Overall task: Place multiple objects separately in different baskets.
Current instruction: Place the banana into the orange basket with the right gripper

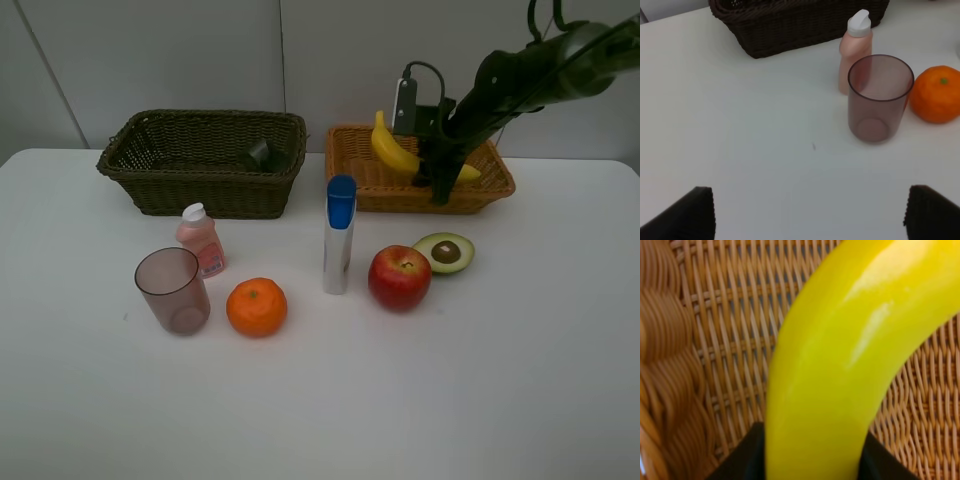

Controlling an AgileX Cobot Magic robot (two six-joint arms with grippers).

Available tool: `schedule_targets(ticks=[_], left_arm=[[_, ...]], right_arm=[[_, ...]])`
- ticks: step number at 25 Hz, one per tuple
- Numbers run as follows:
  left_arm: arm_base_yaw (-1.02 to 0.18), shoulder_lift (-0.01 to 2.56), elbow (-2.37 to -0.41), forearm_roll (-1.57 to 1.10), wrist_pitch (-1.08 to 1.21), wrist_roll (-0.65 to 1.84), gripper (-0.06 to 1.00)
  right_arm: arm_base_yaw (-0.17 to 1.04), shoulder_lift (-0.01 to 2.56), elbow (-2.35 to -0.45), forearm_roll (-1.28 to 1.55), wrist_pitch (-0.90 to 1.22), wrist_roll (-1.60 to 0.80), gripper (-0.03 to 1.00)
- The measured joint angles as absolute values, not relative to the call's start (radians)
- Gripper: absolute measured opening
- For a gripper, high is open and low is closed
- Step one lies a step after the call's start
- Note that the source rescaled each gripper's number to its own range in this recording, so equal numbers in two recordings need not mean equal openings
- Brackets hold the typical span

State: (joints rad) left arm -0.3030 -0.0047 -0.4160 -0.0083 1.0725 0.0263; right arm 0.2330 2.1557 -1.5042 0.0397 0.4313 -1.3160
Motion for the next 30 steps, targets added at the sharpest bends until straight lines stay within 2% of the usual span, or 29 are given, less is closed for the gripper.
schedule_targets(ticks=[4,6,10,12,16,30], left_arm=[[-0.303,-0.005,-0.416,-0.008,1.073,0.026,1.00],[-0.303,-0.005,-0.416,-0.008,1.073,0.026,1.00],[-0.303,-0.005,-0.416,-0.008,1.073,0.026,1.00],[-0.303,-0.005,-0.416,-0.008,1.073,0.026,1.00],[-0.303,-0.005,-0.416,-0.008,1.073,0.026,1.00],[-0.303,-0.005,-0.416,-0.008,1.073,0.026,1.00]], right_arm=[[0.233,2.156,-1.504,0.040,0.431,-1.316,0.00],[0.233,2.156,-1.504,0.040,0.431,-1.316,0.07],[0.233,2.156,-1.505,0.040,0.410,-1.316,0.58],[0.233,2.156,-1.505,0.040,0.393,-1.316,0.70],[0.233,2.156,-1.505,0.040,0.385,-1.316,0.76],[0.233,2.119,-1.505,0.040,0.375,-1.316,0.78]])
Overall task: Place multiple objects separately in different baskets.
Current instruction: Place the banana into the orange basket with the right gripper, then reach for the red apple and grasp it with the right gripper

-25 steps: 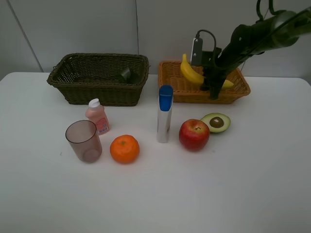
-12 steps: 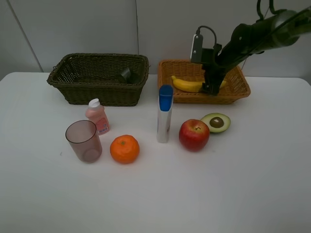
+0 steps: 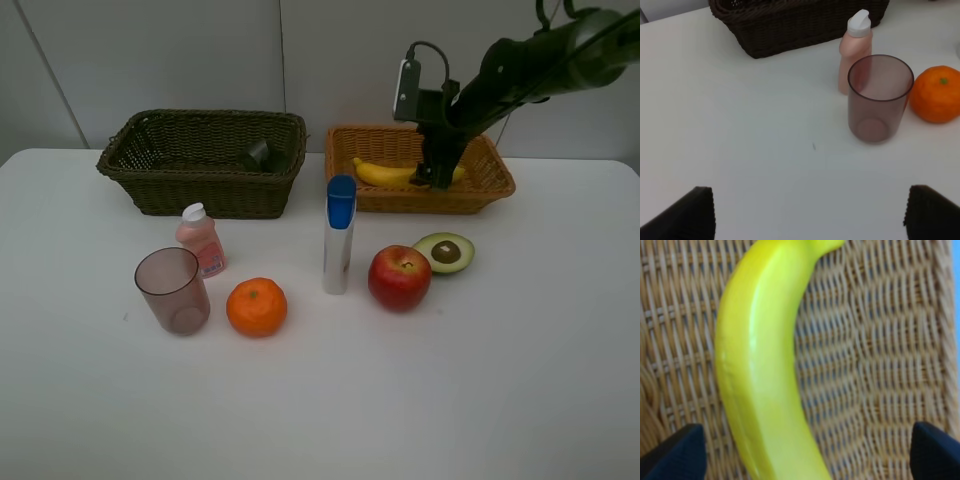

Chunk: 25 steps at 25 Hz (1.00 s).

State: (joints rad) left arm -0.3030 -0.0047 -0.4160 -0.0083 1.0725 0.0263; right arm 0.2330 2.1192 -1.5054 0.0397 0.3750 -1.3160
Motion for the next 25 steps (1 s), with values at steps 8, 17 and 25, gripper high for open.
schedule_targets(ticks=[8,17,25], left_arm=[[-0.303,-0.005,-0.416,-0.008,1.073,0.026,1.00],[-0.303,-0.005,-0.416,-0.008,1.073,0.026,1.00],[-0.303,-0.005,-0.416,-0.008,1.073,0.026,1.00]], right_arm=[[0.233,2.056,-1.505,0.040,0.402,-1.287,0.78],[0.236,1.941,-1.505,0.037,0.494,-0.965,0.83],[0.279,1.839,-1.487,0.034,0.660,-0.622,0.83]])
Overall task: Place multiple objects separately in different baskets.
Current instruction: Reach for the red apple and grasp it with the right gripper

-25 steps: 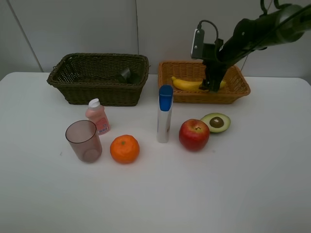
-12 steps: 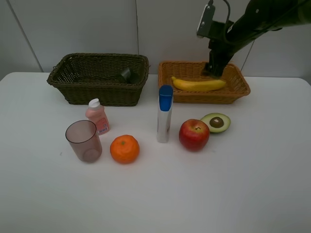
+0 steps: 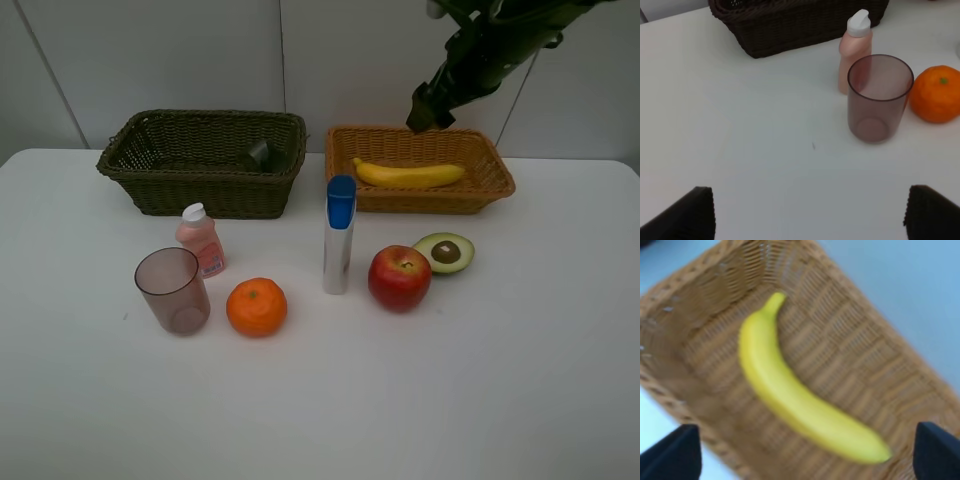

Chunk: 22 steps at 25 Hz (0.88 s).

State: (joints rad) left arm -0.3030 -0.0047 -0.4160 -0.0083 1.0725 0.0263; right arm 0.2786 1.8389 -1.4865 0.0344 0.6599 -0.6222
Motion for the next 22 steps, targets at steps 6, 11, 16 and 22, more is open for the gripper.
schedule_targets(ticks=[6,11,16,22], left_arm=[[-0.303,-0.005,-0.416,-0.008,1.073,0.026,1.00],[-0.303,-0.005,-0.416,-0.008,1.073,0.026,1.00],[-0.303,-0.005,-0.416,-0.008,1.073,0.026,1.00],[-0.303,-0.005,-0.416,-0.008,1.073,0.026,1.00]], right_arm=[[0.302,1.754,-1.353,0.035,0.695,-0.490,0.83],[0.350,1.667,-1.221,0.034,0.702,-0.430,0.83],[0.410,1.602,-1.107,0.033,0.702,-0.419,0.83],[0.491,1.578,-1.031,0.033,0.702,-0.440,0.83]])
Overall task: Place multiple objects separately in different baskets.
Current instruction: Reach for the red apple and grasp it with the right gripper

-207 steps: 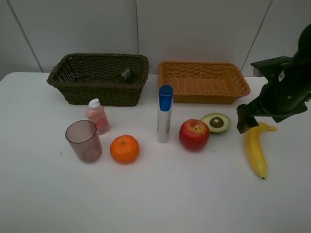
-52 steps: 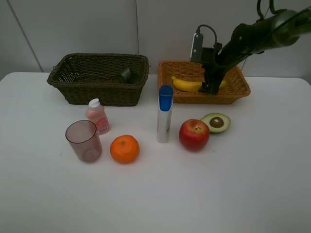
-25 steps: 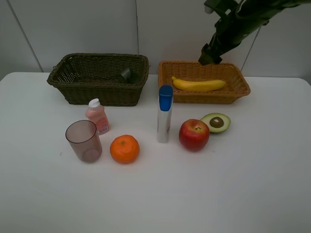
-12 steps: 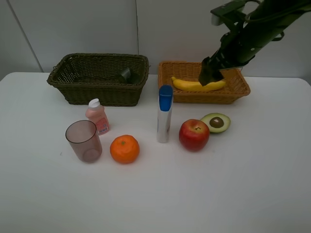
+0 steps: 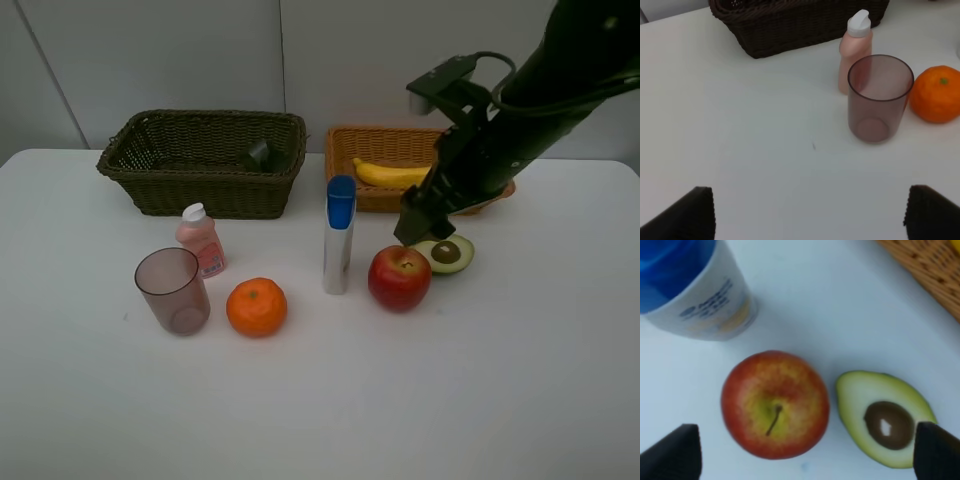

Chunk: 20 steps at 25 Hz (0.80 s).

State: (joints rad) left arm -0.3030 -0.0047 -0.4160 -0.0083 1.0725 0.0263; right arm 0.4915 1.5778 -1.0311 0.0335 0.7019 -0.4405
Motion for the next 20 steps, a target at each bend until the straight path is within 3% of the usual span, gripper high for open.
schedule_targets(ticks=[7,20], left_arm=[[-0.303,-0.005,-0.416,-0.008,1.073,0.026,1.00],[-0.303,-0.005,-0.416,-0.008,1.073,0.026,1.00]], right_arm=[[0.559,1.584,-1.005,0.032,0.697,-0.582,0.83],[0.563,1.757,-1.005,0.033,0.595,-0.772,0.83]])
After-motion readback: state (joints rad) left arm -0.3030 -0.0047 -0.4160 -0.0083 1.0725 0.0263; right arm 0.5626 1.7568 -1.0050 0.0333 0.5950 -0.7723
